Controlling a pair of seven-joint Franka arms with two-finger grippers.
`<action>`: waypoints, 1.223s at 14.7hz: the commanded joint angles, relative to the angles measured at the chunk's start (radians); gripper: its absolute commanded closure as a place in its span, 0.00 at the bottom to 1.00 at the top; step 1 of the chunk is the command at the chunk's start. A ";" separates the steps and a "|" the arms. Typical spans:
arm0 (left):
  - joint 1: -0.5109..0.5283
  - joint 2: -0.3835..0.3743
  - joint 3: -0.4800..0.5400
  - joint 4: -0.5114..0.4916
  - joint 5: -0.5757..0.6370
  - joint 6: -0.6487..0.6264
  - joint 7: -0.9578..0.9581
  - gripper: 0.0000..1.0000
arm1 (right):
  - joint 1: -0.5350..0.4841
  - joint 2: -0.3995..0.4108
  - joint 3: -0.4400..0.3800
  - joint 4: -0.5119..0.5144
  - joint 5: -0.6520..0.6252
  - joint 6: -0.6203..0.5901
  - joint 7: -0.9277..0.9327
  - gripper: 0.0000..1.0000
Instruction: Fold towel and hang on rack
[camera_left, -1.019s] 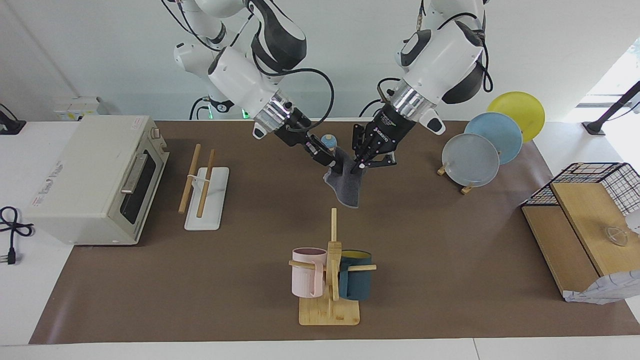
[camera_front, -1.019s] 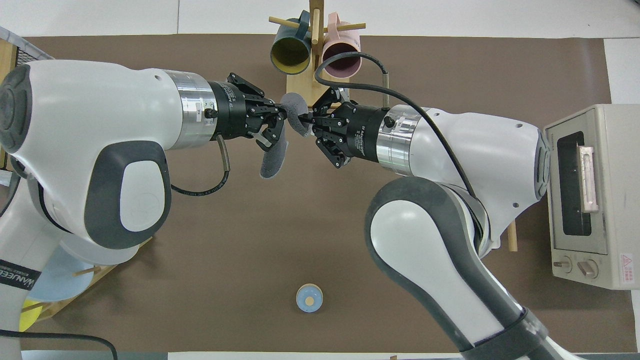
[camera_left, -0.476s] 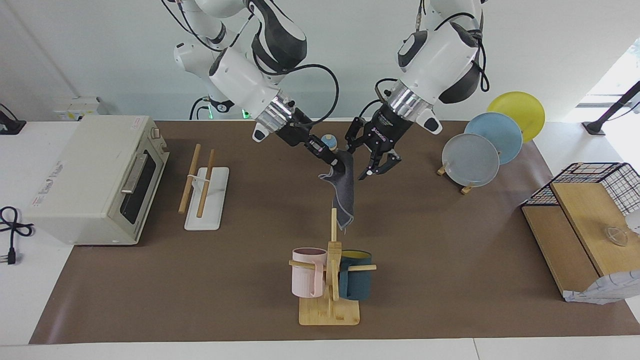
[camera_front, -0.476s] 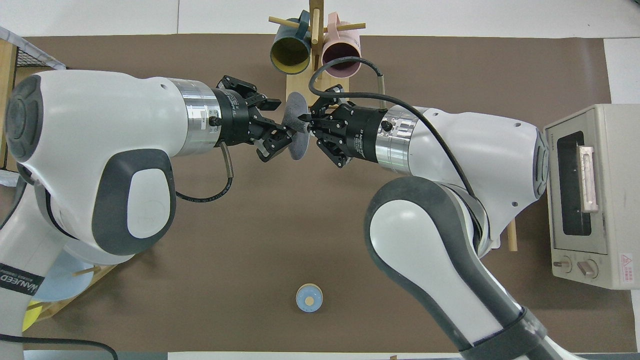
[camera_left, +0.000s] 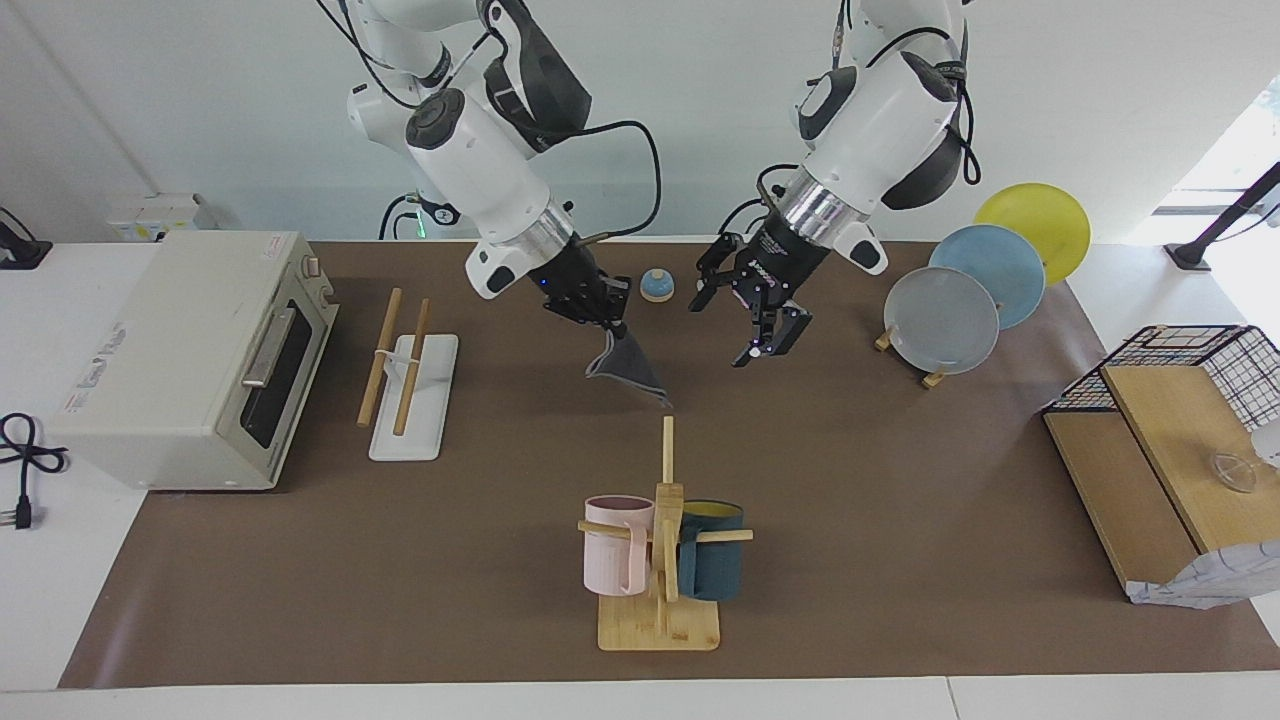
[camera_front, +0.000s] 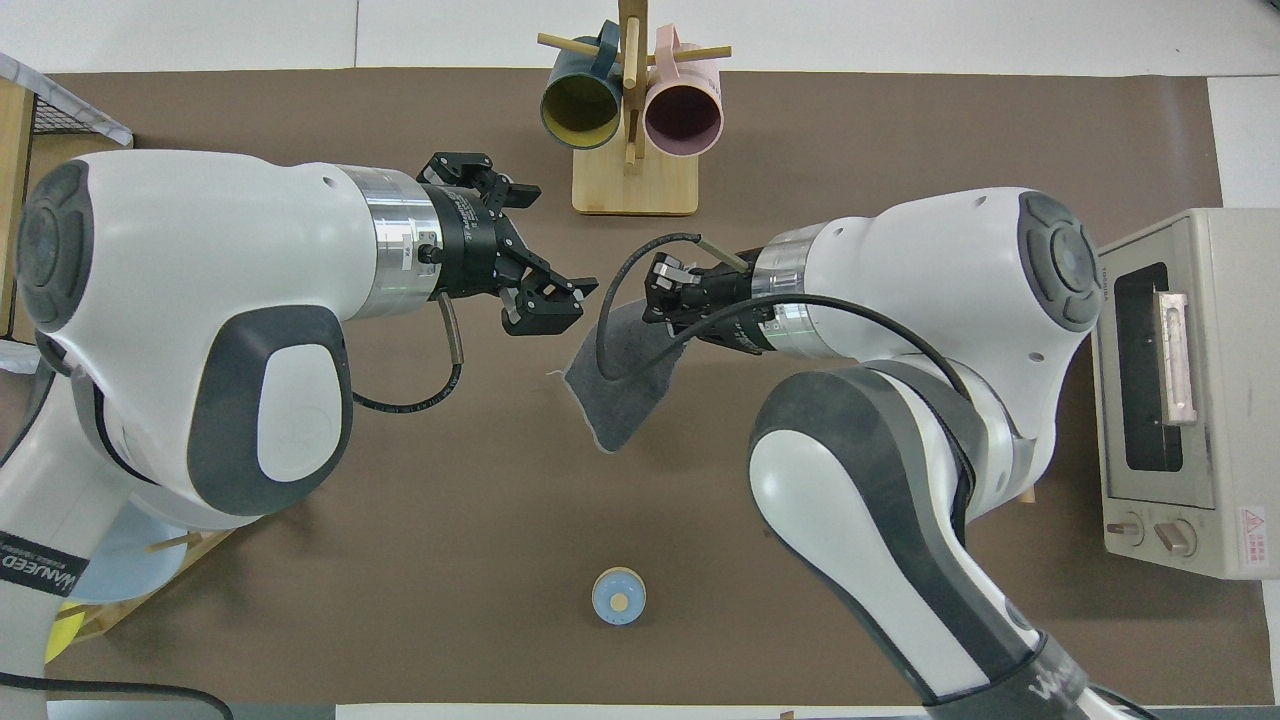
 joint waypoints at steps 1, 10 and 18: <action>0.077 -0.062 0.006 -0.084 0.002 0.006 0.214 0.00 | -0.097 -0.042 0.007 -0.024 -0.104 -0.114 -0.155 1.00; 0.332 -0.080 0.008 -0.098 0.060 -0.183 1.094 0.00 | -0.400 -0.147 0.007 -0.209 -0.149 -0.178 -0.450 1.00; 0.357 -0.045 0.006 0.021 0.376 -0.355 1.570 0.00 | -0.493 -0.161 0.005 -0.206 -0.259 -0.182 -0.689 1.00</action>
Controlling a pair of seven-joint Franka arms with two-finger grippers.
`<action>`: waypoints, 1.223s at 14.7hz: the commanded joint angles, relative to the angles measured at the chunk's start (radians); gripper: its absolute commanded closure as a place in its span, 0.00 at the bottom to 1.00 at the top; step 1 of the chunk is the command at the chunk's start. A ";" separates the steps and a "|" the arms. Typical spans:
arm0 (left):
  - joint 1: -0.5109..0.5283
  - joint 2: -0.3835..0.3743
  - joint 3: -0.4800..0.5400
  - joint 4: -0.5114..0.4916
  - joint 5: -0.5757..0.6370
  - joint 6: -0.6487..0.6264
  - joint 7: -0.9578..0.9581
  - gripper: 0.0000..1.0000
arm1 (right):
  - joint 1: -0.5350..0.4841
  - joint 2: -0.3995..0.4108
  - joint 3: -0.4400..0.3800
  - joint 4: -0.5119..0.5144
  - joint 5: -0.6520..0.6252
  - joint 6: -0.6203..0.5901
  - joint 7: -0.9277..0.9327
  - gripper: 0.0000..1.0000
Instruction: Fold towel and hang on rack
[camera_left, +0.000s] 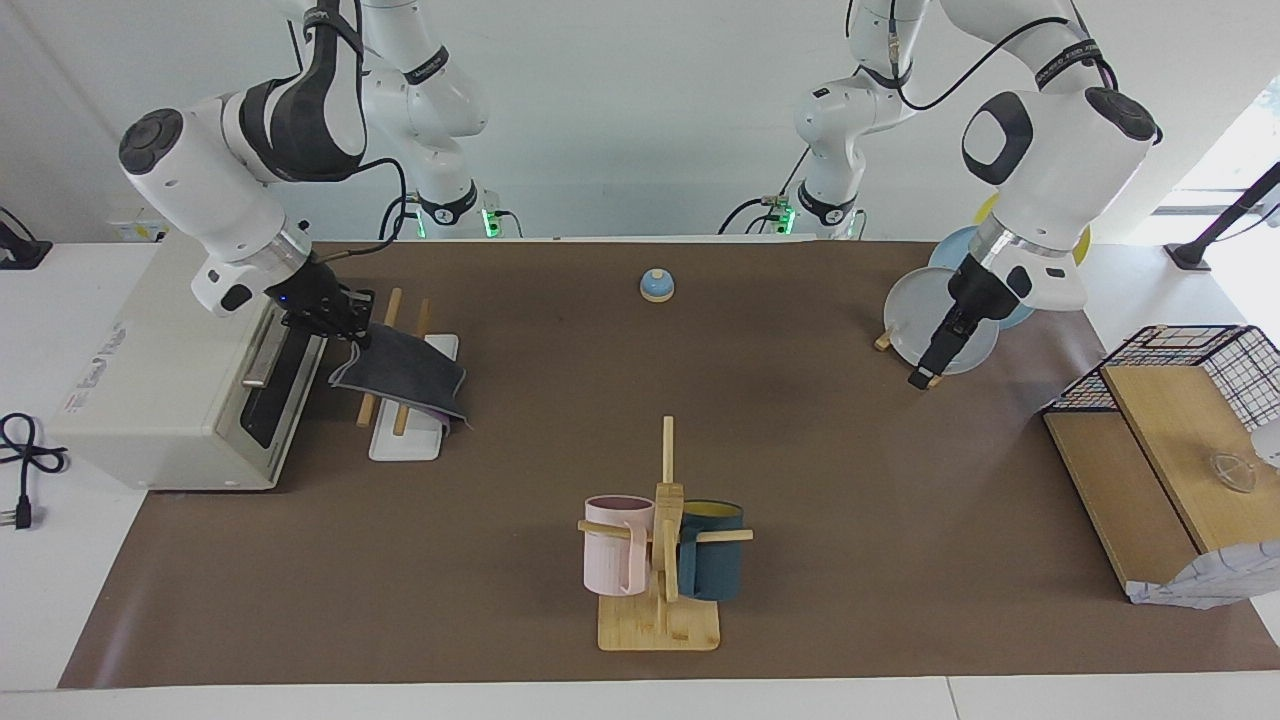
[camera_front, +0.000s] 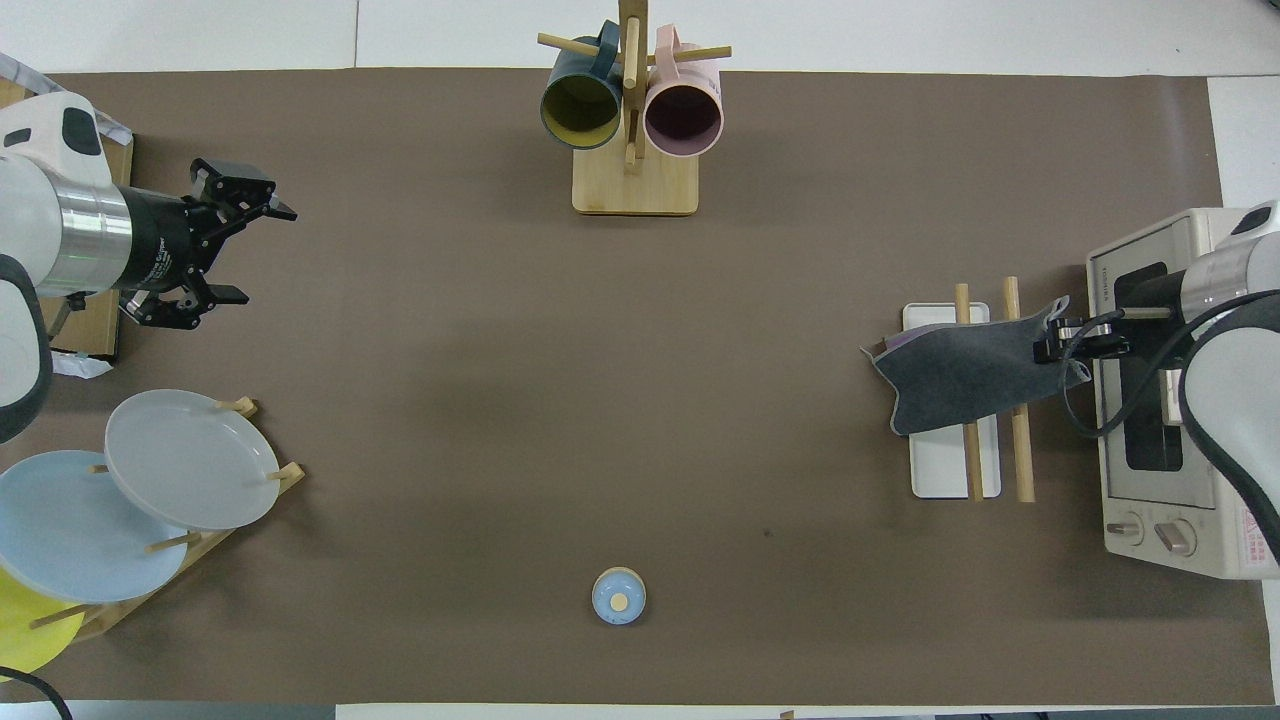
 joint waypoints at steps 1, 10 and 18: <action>-0.001 0.019 -0.003 0.104 0.112 -0.137 0.160 0.00 | -0.021 -0.034 0.012 -0.027 -0.072 0.003 -0.076 1.00; -0.009 0.028 0.027 0.221 0.190 -0.413 0.581 0.00 | -0.041 -0.037 0.012 -0.030 -0.137 0.000 -0.140 1.00; -0.266 -0.007 0.274 0.194 0.182 -0.429 0.679 0.00 | -0.041 -0.057 0.012 -0.071 -0.172 0.007 -0.143 1.00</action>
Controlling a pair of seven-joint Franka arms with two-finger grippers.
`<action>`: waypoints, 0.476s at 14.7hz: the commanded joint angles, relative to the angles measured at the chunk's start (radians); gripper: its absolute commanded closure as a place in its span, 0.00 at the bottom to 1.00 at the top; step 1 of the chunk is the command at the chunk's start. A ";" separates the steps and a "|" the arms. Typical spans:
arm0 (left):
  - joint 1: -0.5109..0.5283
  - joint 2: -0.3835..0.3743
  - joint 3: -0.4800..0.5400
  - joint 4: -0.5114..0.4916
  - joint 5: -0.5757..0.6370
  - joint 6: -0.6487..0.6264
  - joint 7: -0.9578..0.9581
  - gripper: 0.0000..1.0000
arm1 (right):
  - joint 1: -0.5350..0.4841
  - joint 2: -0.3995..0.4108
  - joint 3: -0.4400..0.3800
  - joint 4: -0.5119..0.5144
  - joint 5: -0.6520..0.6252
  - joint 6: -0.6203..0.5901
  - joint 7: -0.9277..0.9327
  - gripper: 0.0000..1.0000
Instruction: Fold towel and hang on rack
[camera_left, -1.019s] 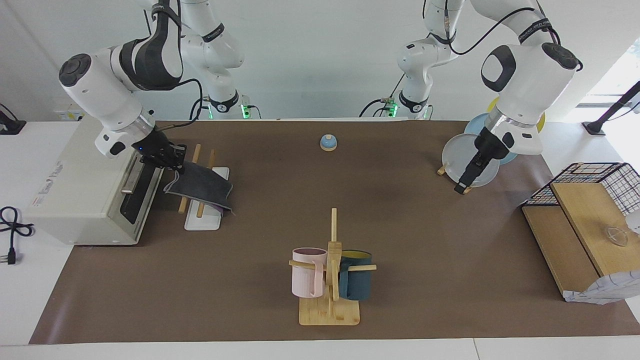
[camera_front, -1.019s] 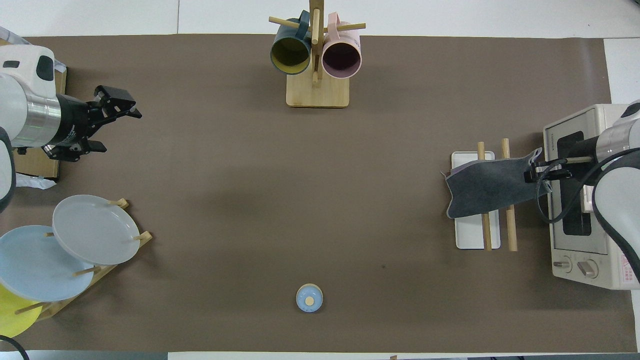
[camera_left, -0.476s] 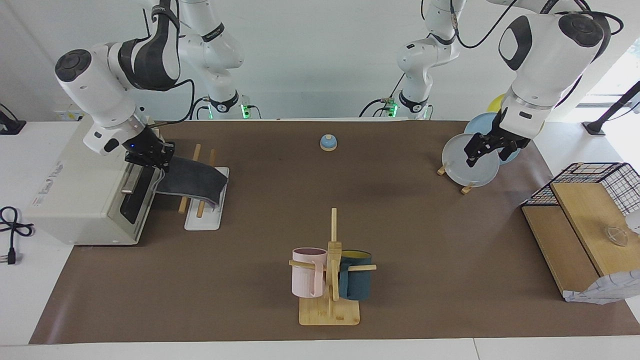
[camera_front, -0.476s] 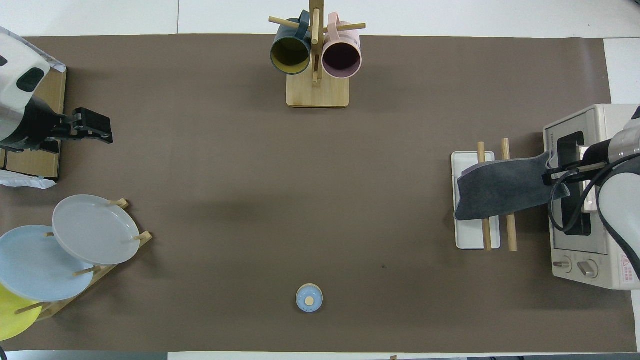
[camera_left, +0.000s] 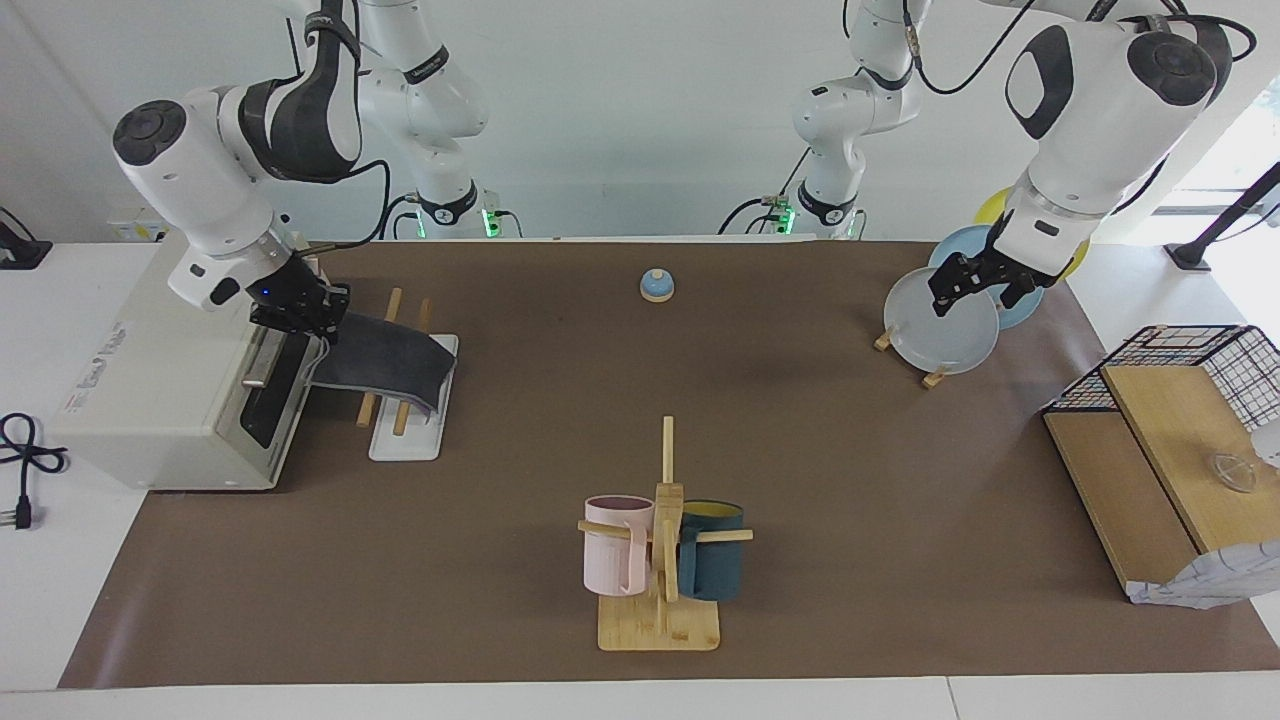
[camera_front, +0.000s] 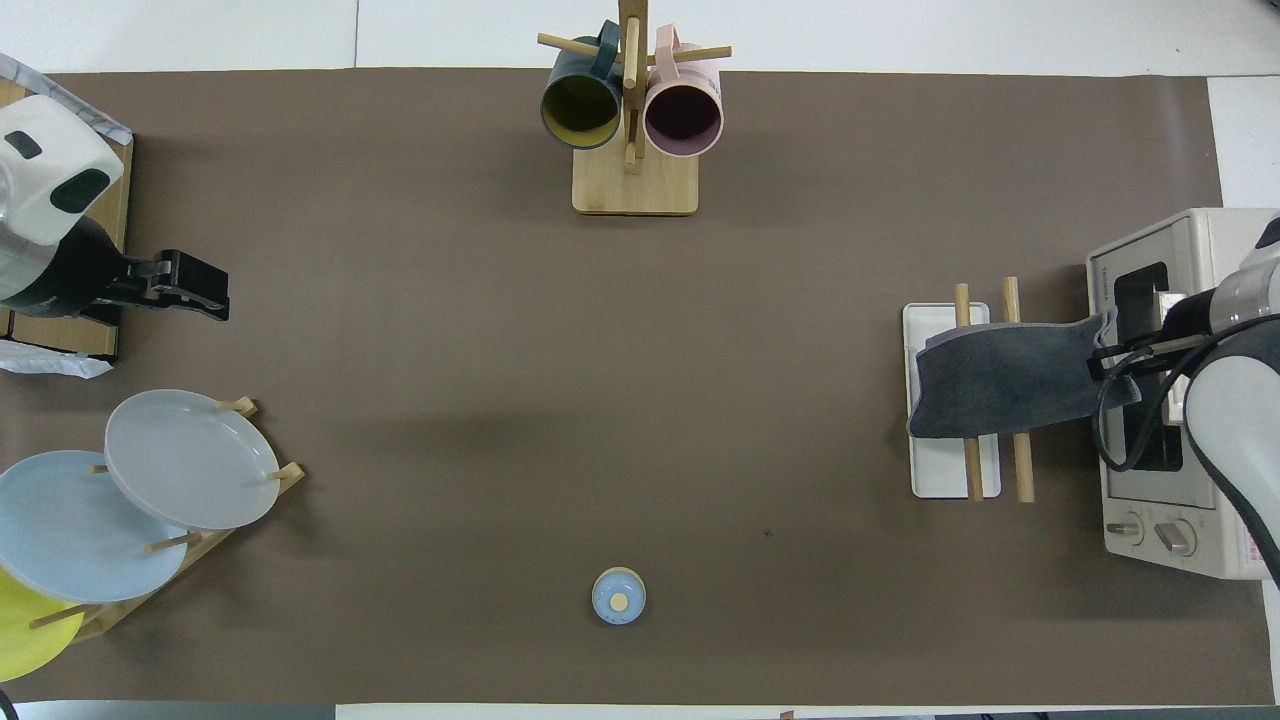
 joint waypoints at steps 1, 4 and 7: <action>-0.117 -0.027 0.133 0.005 0.004 -0.014 0.034 0.00 | -0.016 -0.039 0.010 -0.046 -0.024 0.009 -0.027 1.00; -0.146 -0.043 0.150 0.022 0.003 -0.021 0.033 0.00 | -0.017 -0.048 0.010 -0.065 -0.025 0.015 -0.027 1.00; -0.153 -0.053 0.147 0.016 -0.035 -0.007 0.034 0.00 | -0.026 -0.054 0.010 -0.080 -0.039 0.018 -0.029 1.00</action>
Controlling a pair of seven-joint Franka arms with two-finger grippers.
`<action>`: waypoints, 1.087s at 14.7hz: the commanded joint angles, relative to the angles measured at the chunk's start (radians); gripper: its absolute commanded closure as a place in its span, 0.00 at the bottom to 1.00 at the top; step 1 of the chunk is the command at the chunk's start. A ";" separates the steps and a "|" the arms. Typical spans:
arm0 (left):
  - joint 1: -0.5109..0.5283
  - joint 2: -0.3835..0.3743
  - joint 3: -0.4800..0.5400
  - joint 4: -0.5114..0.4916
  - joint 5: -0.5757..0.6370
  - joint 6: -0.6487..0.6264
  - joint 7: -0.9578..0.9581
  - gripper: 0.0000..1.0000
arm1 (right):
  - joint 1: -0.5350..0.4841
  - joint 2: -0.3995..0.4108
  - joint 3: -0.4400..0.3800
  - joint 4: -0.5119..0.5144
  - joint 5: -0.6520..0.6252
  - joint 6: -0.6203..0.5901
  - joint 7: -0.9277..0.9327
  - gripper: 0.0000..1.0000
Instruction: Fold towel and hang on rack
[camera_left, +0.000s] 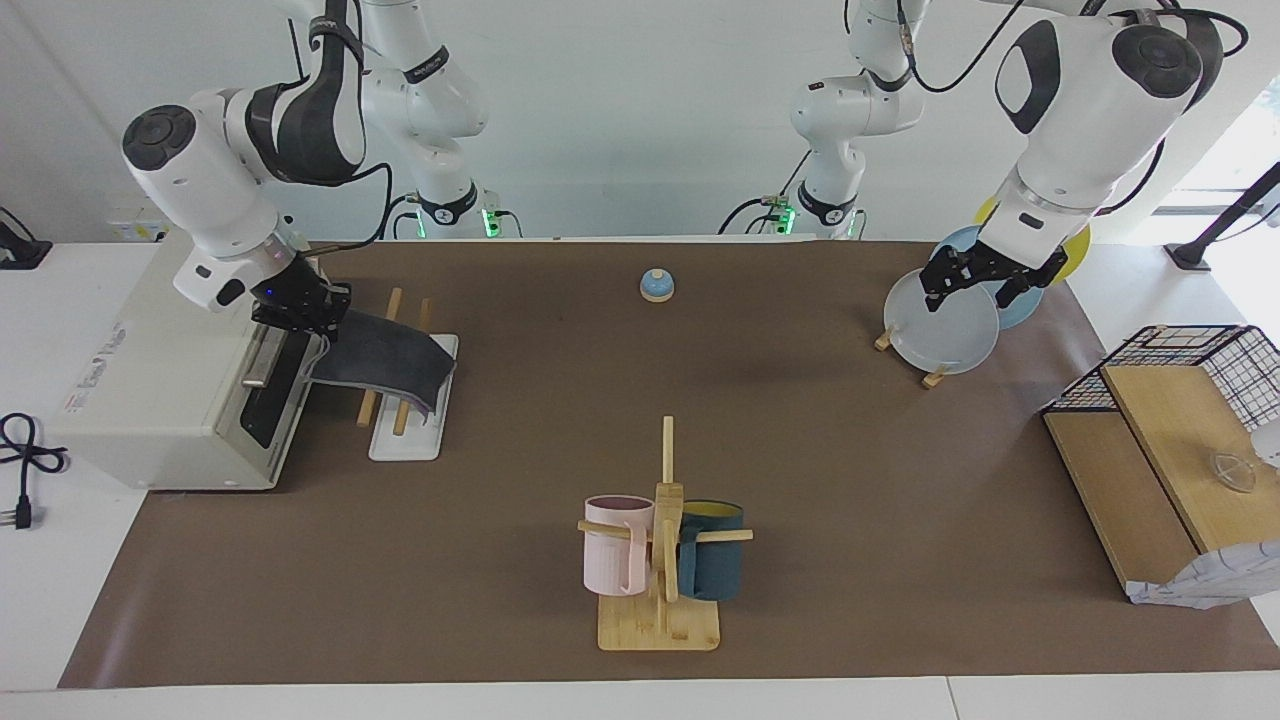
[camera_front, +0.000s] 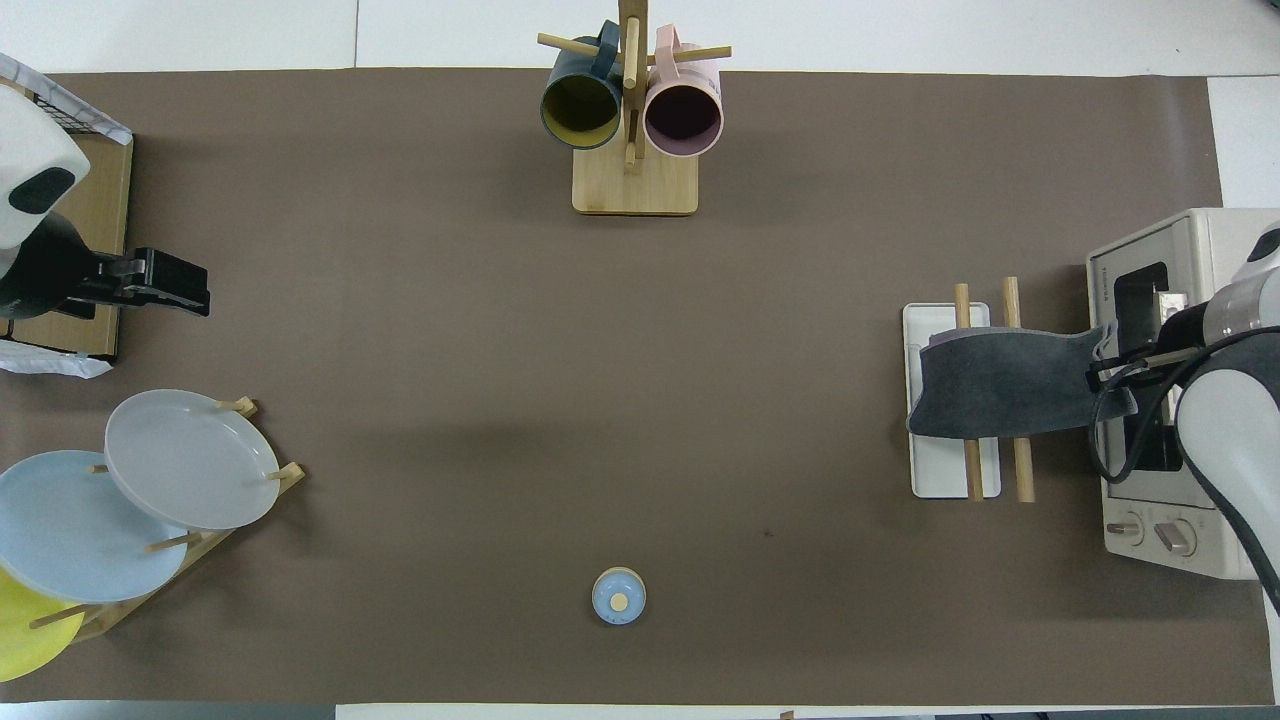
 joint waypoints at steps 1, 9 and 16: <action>-0.023 -0.021 0.018 -0.006 -0.025 -0.005 0.015 0.00 | -0.026 -0.036 0.011 -0.045 -0.021 0.017 -0.029 1.00; -0.038 -0.021 0.034 -0.006 -0.057 -0.008 0.012 0.00 | -0.040 -0.037 0.011 -0.062 -0.024 0.040 -0.048 1.00; -0.026 -0.022 0.048 -0.008 -0.007 -0.010 0.015 0.00 | -0.028 -0.020 0.014 0.002 -0.025 0.024 -0.039 0.00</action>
